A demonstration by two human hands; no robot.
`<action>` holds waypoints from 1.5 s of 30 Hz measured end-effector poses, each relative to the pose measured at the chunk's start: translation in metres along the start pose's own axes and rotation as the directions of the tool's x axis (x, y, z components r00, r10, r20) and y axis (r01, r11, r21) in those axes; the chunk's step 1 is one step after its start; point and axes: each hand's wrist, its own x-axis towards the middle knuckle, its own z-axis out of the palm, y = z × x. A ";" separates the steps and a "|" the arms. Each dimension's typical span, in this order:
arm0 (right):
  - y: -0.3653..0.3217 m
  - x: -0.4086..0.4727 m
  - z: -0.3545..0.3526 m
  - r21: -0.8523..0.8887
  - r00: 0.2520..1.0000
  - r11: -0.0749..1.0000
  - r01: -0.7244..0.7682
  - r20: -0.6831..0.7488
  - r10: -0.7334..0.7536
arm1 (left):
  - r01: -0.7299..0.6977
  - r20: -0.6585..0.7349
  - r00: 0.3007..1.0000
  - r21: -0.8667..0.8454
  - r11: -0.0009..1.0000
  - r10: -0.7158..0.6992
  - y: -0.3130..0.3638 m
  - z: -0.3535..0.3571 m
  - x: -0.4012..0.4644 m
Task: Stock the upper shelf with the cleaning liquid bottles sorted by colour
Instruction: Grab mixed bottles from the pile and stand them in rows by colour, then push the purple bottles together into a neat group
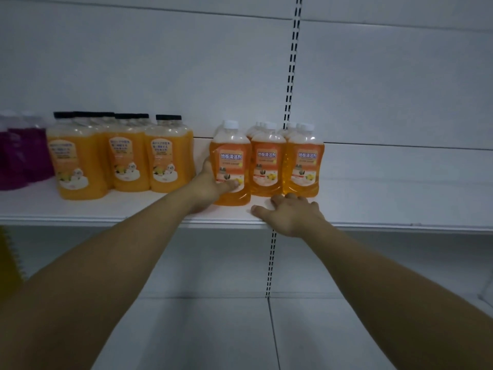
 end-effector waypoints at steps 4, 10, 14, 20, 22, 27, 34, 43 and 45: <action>0.001 -0.002 -0.001 0.030 1.000 0.999 0.018 -0.009 -0.017 | 0.015 0.031 0.999 0.097 0.995 -0.018 0.005 -0.009 -0.015; -0.022 -0.005 -0.025 0.081 0.962 0.977 0.199 -0.209 -0.178 | 0.043 -0.004 0.999 0.462 0.886 -0.046 0.003 -0.046 -0.053; -0.064 -0.012 -0.059 0.060 0.907 0.939 0.337 -0.288 -0.307 | 0.073 -0.065 0.997 0.542 0.837 -0.045 -0.005 -0.087 -0.090; -0.146 -0.027 -0.090 0.056 0.871 0.912 0.407 -0.326 -0.368 | 0.084 -0.116 0.993 0.629 0.773 -0.014 -0.023 -0.153 -0.128; -0.181 -0.028 -0.092 0.078 0.865 0.898 0.434 -0.314 -0.391 | 0.091 -0.132 0.991 0.619 0.780 -0.011 -0.033 -0.180 -0.138; -0.289 -0.031 -0.089 0.135 0.851 0.862 0.489 -0.293 -0.436 | 0.101 -0.155 0.988 0.620 0.778 -0.004 -0.069 -0.267 -0.170; -0.436 -0.023 -0.081 0.197 0.836 0.823 0.533 -0.272 -0.476 | 0.145 -0.200 0.979 0.597 0.789 -0.029 -0.120 -0.386 -0.202; -0.559 0.033 -0.063 0.160 0.810 0.806 0.570 -0.270 -0.520 | 0.172 -0.314 0.949 0.549 0.818 0.011 -0.178 -0.494 -0.175; -0.577 0.050 -0.059 0.146 0.804 0.806 0.574 -0.288 -0.521 | 0.140 -0.335 0.941 0.528 0.838 0.054 -0.189 -0.513 -0.159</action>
